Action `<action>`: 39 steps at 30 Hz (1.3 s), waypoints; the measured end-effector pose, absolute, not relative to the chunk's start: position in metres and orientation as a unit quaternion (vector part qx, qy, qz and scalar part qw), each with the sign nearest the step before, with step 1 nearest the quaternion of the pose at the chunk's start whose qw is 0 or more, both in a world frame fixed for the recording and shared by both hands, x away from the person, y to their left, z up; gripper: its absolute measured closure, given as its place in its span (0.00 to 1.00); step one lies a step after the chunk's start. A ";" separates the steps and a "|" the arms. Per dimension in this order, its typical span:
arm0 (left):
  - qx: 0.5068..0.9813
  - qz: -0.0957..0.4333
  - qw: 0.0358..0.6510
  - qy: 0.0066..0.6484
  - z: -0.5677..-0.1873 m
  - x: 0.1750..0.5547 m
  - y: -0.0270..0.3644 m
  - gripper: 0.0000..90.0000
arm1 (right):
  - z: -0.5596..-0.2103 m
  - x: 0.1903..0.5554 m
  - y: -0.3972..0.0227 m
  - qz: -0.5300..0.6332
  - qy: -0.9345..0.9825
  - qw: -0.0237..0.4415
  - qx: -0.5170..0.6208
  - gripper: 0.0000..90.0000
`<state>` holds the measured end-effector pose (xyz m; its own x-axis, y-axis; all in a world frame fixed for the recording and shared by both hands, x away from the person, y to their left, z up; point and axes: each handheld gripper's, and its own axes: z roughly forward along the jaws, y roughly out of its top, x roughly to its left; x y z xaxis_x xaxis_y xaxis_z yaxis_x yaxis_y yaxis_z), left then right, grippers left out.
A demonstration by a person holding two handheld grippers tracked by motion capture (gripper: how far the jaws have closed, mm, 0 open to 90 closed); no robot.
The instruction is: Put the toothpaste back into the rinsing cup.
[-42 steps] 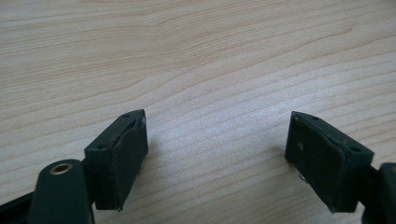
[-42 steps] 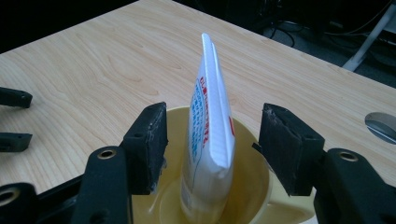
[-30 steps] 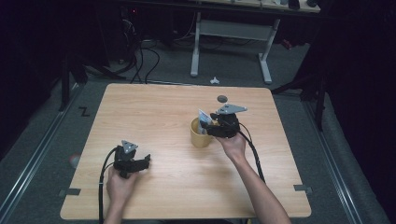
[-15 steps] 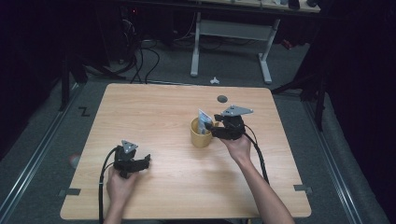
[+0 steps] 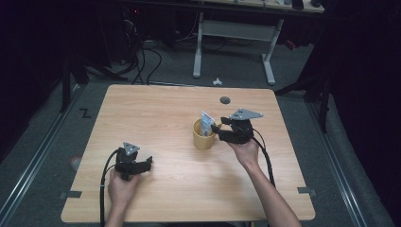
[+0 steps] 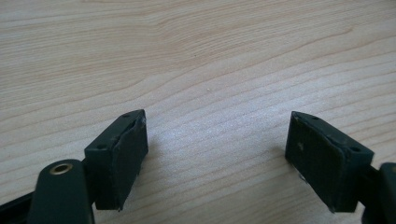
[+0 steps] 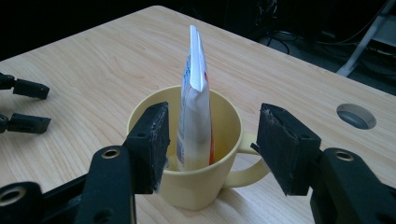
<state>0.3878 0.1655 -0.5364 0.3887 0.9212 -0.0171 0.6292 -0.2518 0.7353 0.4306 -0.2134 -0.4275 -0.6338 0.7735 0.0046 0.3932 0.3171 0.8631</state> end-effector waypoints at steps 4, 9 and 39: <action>0.761 0.215 0.339 0.509 -0.536 0.388 0.166 0.24 | -0.427 0.429 -0.216 0.452 0.782 0.211 0.372 0.50; 0.761 0.215 0.339 0.509 -0.536 0.388 0.166 0.24 | -0.426 0.426 -0.219 0.456 0.779 0.213 0.375 0.50; 0.761 0.215 0.339 0.509 -0.536 0.388 0.166 0.24 | -0.419 0.413 -0.244 0.462 0.764 0.233 0.385 0.53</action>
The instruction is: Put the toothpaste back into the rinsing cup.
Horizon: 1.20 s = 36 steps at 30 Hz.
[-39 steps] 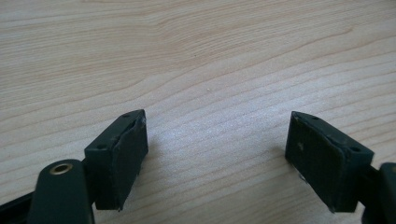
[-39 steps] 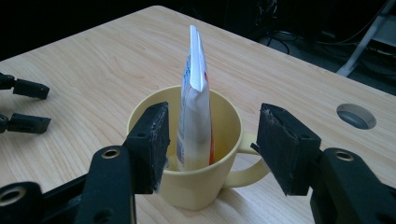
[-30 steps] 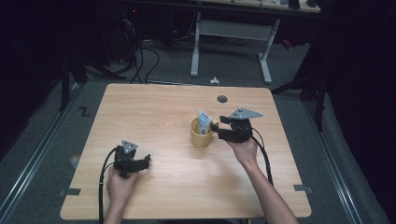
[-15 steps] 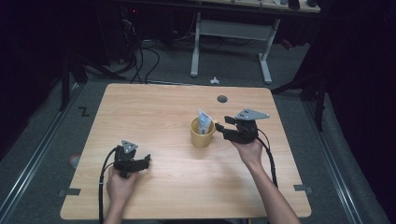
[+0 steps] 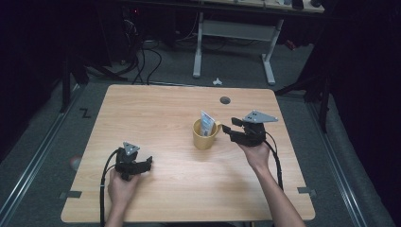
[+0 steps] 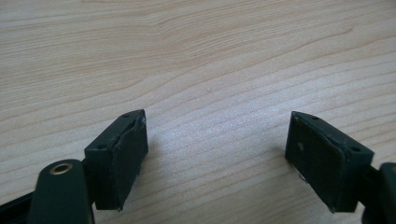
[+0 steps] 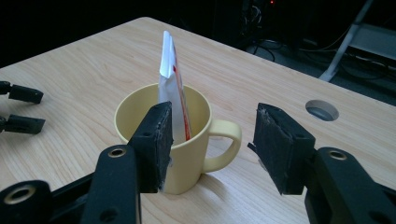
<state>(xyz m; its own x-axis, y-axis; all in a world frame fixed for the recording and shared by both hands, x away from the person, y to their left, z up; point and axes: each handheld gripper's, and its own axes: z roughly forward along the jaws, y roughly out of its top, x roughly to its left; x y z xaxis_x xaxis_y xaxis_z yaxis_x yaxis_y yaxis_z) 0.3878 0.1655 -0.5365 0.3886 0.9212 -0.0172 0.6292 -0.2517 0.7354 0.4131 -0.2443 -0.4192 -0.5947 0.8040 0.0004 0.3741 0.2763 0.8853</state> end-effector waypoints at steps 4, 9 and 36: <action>0.761 0.215 0.339 0.509 -0.536 0.388 0.166 0.24 | -0.418 0.411 -0.250 0.465 0.760 0.236 0.388 0.53; 0.761 0.215 0.339 0.509 -0.536 0.388 0.166 0.24 | -0.417 0.408 -0.256 0.467 0.756 0.237 0.394 0.53; 0.761 0.215 0.339 0.509 -0.536 0.388 0.166 0.24 | -0.414 0.402 -0.277 0.478 0.737 0.243 0.411 0.54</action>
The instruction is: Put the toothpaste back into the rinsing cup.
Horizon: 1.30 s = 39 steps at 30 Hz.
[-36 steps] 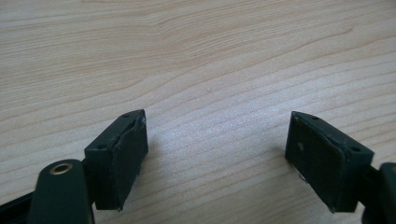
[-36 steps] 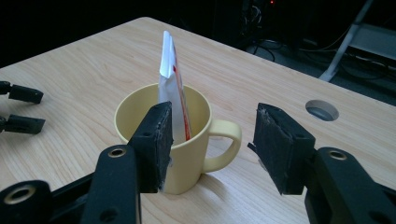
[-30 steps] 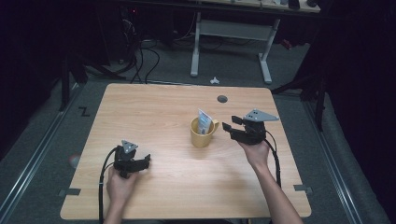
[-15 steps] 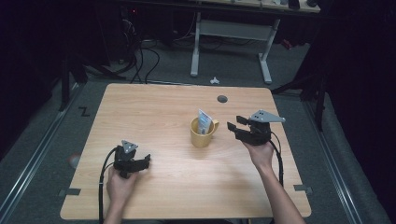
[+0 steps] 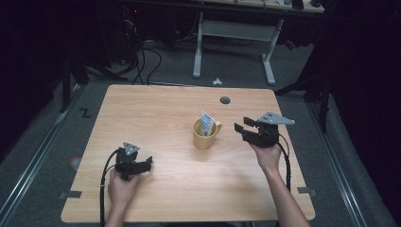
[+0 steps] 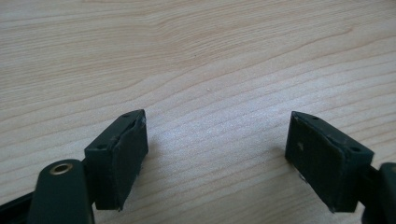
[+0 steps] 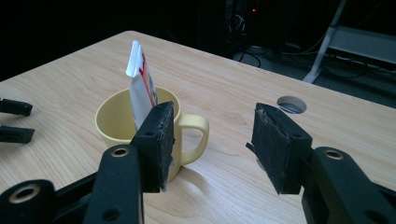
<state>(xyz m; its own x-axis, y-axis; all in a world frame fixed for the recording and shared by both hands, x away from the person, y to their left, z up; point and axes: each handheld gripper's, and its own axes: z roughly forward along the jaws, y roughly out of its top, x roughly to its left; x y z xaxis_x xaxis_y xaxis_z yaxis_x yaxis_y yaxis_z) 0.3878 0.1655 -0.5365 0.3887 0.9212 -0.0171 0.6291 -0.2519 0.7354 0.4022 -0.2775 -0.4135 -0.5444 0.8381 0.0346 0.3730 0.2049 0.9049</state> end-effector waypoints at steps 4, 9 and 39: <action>0.761 0.215 0.339 0.509 -0.536 0.388 0.166 0.24 | -0.412 0.400 -0.282 0.478 0.734 0.246 0.414 0.54; 0.761 0.216 0.339 0.509 -0.536 0.388 0.166 0.24 | -0.411 0.398 -0.286 0.478 0.733 0.247 0.416 0.55; 0.761 0.216 0.339 0.509 -0.536 0.388 0.165 0.24 | -0.415 0.390 -0.310 0.479 0.717 0.252 0.439 0.56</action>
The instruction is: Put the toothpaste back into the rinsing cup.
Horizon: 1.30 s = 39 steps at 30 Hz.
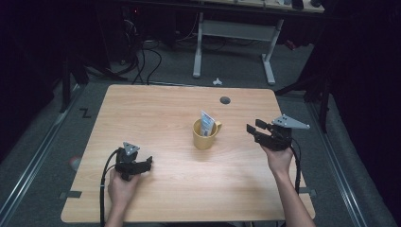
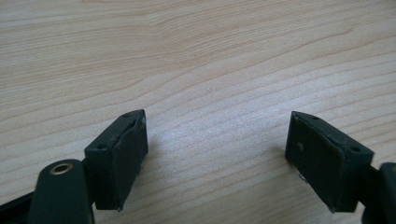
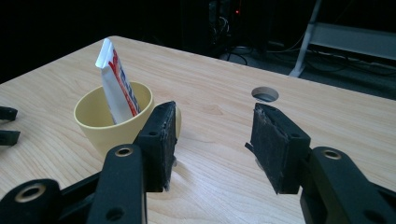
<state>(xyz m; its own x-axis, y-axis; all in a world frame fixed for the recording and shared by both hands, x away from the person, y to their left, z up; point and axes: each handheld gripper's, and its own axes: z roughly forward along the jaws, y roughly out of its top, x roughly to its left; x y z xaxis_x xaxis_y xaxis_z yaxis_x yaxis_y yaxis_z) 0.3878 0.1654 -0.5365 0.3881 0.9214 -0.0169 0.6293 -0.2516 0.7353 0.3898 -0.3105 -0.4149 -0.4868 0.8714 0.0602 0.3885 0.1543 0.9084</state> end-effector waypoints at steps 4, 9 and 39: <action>0.761 0.216 0.339 0.509 -0.536 0.388 0.165 0.24 | -0.418 0.390 -0.312 0.476 0.717 0.251 0.443 0.56; 0.761 0.216 0.339 0.509 -0.536 0.388 0.165 0.24 | -0.420 0.389 -0.314 0.475 0.716 0.252 0.445 0.56; 0.761 0.216 0.338 0.509 -0.536 0.388 0.165 0.24 | -0.446 0.388 -0.314 0.464 0.714 0.246 0.463 0.56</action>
